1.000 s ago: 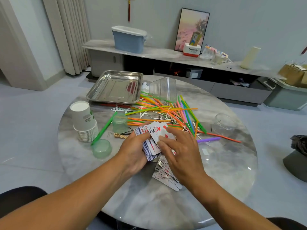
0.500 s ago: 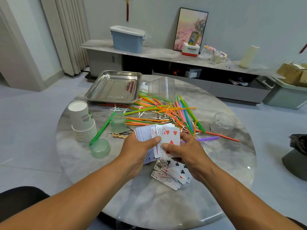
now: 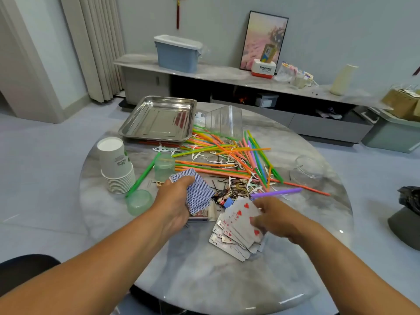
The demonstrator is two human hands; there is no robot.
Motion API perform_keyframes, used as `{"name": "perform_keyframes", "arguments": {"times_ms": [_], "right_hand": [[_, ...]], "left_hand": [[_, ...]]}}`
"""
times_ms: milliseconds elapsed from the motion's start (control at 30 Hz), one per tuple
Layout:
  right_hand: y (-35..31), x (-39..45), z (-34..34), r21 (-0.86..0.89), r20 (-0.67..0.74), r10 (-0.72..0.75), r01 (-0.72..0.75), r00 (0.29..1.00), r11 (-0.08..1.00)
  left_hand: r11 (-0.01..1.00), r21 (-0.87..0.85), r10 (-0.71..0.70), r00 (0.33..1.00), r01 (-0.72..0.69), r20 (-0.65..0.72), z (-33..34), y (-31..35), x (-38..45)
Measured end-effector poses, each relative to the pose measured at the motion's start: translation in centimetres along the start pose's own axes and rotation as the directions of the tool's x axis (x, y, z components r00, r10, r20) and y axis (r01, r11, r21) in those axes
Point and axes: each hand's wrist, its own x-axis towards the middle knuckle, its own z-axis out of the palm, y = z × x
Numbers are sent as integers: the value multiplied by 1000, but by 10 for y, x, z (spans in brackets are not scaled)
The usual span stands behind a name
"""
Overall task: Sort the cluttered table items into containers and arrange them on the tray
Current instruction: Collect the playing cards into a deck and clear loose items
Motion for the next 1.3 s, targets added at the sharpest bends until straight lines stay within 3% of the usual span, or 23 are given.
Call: {"name": "perform_keyframes", "arguments": {"times_ms": [167, 233, 300, 367, 433, 467, 533, 767, 1000, 1167, 1300], "right_hand": [[-2, 4, 23, -401, -168, -65, -8, 984, 916], [-4, 2, 25, -472, -263, -110, -29, 958, 881], [-8, 0, 24, -330, -418, -179, 35, 891, 943], [-16, -3, 22, 139, -443, -151, 234, 884, 962], [-25, -8, 18, 564, -249, -151, 270, 957, 780], [-28, -10, 19, 644, -147, -197, 245, 969, 725], [-29, -13, 25, 683, -32, -251, 205, 967, 701], [-27, -11, 19, 828, 23, -134, 56, 991, 558], [-31, -15, 24, 841, 109, -198, 16, 974, 541], [-29, -14, 19, 857, 102, -145, -13, 984, 514], [-29, -14, 19, 855, 105, -141, -17, 984, 519]], "left_hand": [[992, 128, -33, 994, 20, 101, 6, -9, -6], [984, 179, -21, 992, -1, 123, 5, -13, -7], [976, 217, 1, 990, -32, 138, 4, -15, -8], [965, 252, 27, 986, -68, 163, 3, -16, -8], [960, 266, 38, 980, -90, 195, 3, -17, -10], [959, 268, 41, 978, -97, 206, 2, -18, -11], [958, 269, 37, 971, -102, 235, 4, -20, -14], [973, 227, -25, 961, -40, 275, 6, -18, -12], [956, 269, 42, 964, -115, 264, 4, -22, -13], [976, 206, 11, 960, -72, 280, 6, -20, -12], [953, 273, 57, 961, -133, 270, 6, -20, -13]]}}
